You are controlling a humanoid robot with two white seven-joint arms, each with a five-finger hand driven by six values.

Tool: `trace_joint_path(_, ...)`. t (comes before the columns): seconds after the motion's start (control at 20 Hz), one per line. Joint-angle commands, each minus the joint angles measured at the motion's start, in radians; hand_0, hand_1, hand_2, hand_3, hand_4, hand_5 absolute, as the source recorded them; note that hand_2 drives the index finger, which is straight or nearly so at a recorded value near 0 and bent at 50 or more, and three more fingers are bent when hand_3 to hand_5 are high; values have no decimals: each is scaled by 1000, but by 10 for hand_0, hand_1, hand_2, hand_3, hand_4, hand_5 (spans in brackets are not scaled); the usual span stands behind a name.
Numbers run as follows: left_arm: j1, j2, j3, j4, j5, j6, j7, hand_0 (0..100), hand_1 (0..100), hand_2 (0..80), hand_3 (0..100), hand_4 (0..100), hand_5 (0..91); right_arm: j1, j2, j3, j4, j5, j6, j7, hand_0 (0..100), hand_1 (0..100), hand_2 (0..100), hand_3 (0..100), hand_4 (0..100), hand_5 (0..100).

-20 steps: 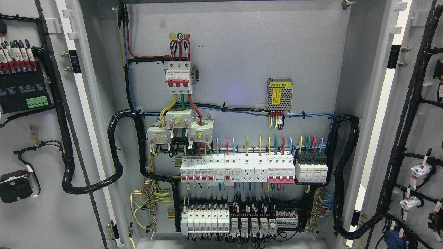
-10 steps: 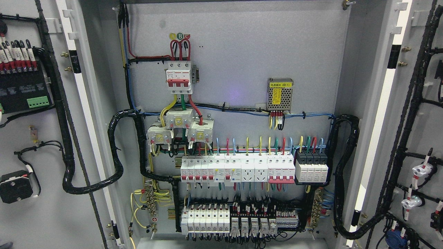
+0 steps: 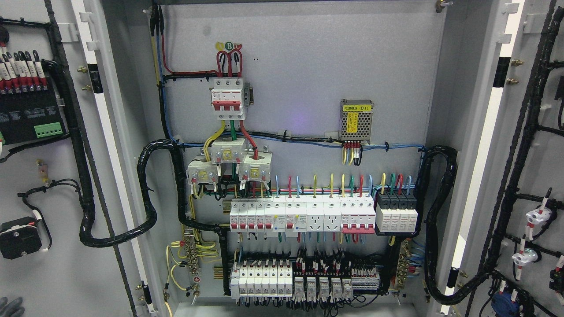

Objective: Open door with both hands

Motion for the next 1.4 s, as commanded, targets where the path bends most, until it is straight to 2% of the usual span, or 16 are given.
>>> trace_joint_path(0.0, -13, -5, -68, -83, 0, 0, 14, 0, 0, 0, 0, 42, 0, -1, 1, -11, 27, -2, 1, 25, 0, 0, 0, 0, 0, 0)
trace_joint_path(0.35, 63, -15, -148, -153, -3, -2, 25, 0, 0, 0, 0, 42, 0, 5, 5, -21, 18, 0, -1, 23, 0, 0, 0, 0, 0, 0)
trace_joint_path(0.7, 109, -14, -230, -173, -3, -2, 23, 0, 0, 0, 0, 42, 0, 12, 11, 2, -77, 0, -6, 16, 0, 0, 0, 0, 0, 0)
trace_joint_path(1.25, 188, -11, -319, -204, -11, -2, 23, 0, 0, 0, 0, 42, 0, 14, 13, 112, -163, 12, -7, 11, 0, 0, 0, 0, 0, 0)
trace_joint_path(1.35, 203, -9, -330, -204, -12, -7, 23, 0, 0, 0, 0, 42, 0, 18, 13, 141, -168, 27, -7, -13, 0, 0, 0, 0, 0, 0)
